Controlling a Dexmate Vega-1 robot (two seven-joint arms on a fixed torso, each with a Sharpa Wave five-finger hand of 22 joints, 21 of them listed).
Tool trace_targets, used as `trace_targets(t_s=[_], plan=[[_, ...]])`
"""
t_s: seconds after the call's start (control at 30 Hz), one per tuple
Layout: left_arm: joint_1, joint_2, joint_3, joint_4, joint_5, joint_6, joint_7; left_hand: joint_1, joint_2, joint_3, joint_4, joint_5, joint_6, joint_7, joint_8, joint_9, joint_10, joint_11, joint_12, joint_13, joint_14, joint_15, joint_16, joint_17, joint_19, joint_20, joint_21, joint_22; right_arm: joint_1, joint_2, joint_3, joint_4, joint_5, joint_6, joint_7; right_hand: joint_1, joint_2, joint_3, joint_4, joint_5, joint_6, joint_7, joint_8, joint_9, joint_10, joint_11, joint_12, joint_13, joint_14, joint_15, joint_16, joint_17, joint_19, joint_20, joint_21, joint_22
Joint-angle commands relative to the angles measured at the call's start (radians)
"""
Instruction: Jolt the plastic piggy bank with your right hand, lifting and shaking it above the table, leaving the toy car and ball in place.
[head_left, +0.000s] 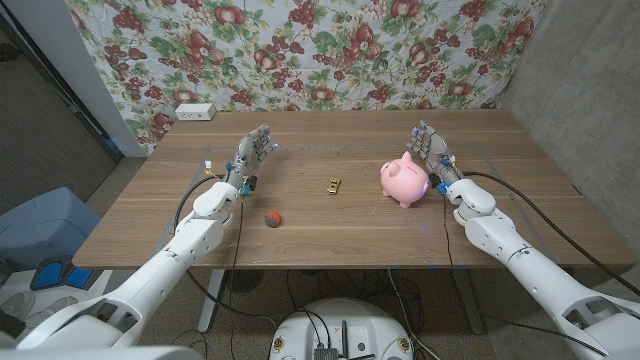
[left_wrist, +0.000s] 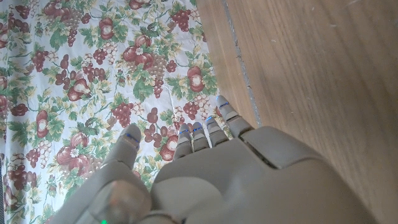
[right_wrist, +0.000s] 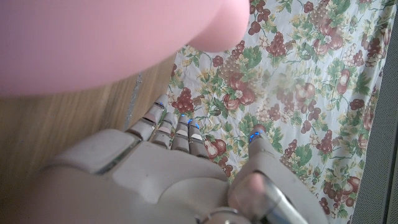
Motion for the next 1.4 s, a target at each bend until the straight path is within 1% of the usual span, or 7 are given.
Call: trace_targets(t_s=[0.03,0.33,0.6,0.7,0.97,1.2,1.4], plan=[[0.003,0.003,0.001,-0.01,0.006,0.004,0.008,0.0,0.037,0.007,-0.001,0.006,0.006,0.001,0.006,0.003,-0.001,-0.006,0.006,0.003,0.009,-0.04,0.008,0.004,0.011,0.0,0.002,0.003,0.004,-0.009,-0.003,-0.001,-0.013,-0.003,-0.001,0.014,-0.003,0.008,-0.008,0.007,0.01,0.0,0.008,0.004,0.007,0.006,0.005,0.002,0.009,-0.001,0.004,0.002,0.006,0.002,0.002,0.001],[0.003,0.004,0.001,-0.012,0.014,-0.005,0.013,0.0,0.037,0.008,-0.001,0.006,0.007,0.003,0.007,0.003,-0.001,-0.007,0.006,0.003,0.009,-0.039,0.007,0.004,0.012,0.002,-0.001,0.003,0.004,-0.014,0.0,-0.006,-0.021,0.002,-0.009,0.024,-0.01,0.011,-0.02,0.008,0.013,-0.002,0.01,0.004,0.015,0.007,0.008,0.002,0.016,0.003,0.005,-0.005,0.014,0.004,-0.001,0.001],[-0.001,0.004,0.002,-0.008,0.017,-0.004,0.012,-0.001,0.036,0.009,-0.002,0.006,0.006,0.003,0.007,0.003,-0.001,-0.006,0.006,0.003,0.01,-0.039,0.007,0.004,0.013,0.001,-0.004,0.003,0.001,-0.028,0.001,-0.024,-0.049,0.006,-0.034,0.029,-0.016,0.012,-0.027,0.008,0.019,-0.002,0.012,0.005,0.021,0.011,0.009,0.002,0.024,0.012,0.007,-0.01,0.022,0.015,-0.004,0.002],[-0.002,0.003,0.003,-0.008,0.016,-0.002,0.013,-0.001,0.035,0.009,-0.002,0.006,0.007,0.002,0.007,0.003,0.0,-0.007,0.006,0.003,0.01,-0.04,0.007,0.004,0.014,0.0,-0.005,0.003,0.001,-0.033,0.002,-0.029,-0.06,0.01,-0.042,0.03,-0.017,0.012,-0.029,0.008,0.02,-0.001,0.012,0.005,0.023,0.009,0.01,0.002,0.027,0.014,0.009,-0.012,0.023,0.016,-0.005,0.002],[-0.004,0.002,0.005,-0.006,0.016,0.002,0.013,-0.001,0.035,0.01,-0.003,0.006,0.007,0.001,0.007,0.003,-0.001,-0.008,0.006,0.003,0.011,-0.04,0.007,0.003,0.015,0.001,-0.008,0.003,-0.007,-0.06,0.007,-0.07,-0.103,-0.001,-0.091,0.031,-0.019,0.012,-0.03,0.008,0.023,-0.002,0.012,0.005,0.025,0.01,0.01,0.002,0.03,0.013,0.01,-0.014,0.028,0.018,-0.008,0.002],[-0.01,-0.005,0.008,0.006,0.015,-0.004,0.005,-0.001,0.034,0.011,-0.004,0.006,0.007,0.002,0.007,0.003,0.0,-0.007,0.006,0.003,0.012,-0.04,0.007,0.003,0.017,0.002,-0.01,0.003,-0.013,-0.074,0.01,-0.083,-0.121,0.001,-0.102,0.031,-0.02,0.012,-0.032,0.008,0.025,-0.003,0.013,0.005,0.028,0.008,0.011,0.002,0.032,0.012,0.011,-0.016,0.031,0.018,-0.01,0.002],[-0.011,-0.007,0.008,0.011,0.015,-0.008,0.002,-0.002,0.034,0.011,-0.005,0.006,0.007,0.002,0.007,0.003,0.0,-0.008,0.006,0.003,0.011,-0.04,0.007,0.003,0.019,0.003,-0.012,0.004,-0.029,-0.094,0.016,-0.12,-0.145,-0.009,-0.13,0.032,-0.02,0.012,-0.032,0.008,0.028,-0.006,0.013,0.005,0.032,0.008,0.012,0.001,0.034,0.013,0.012,-0.018,0.033,0.02,-0.013,0.002]])
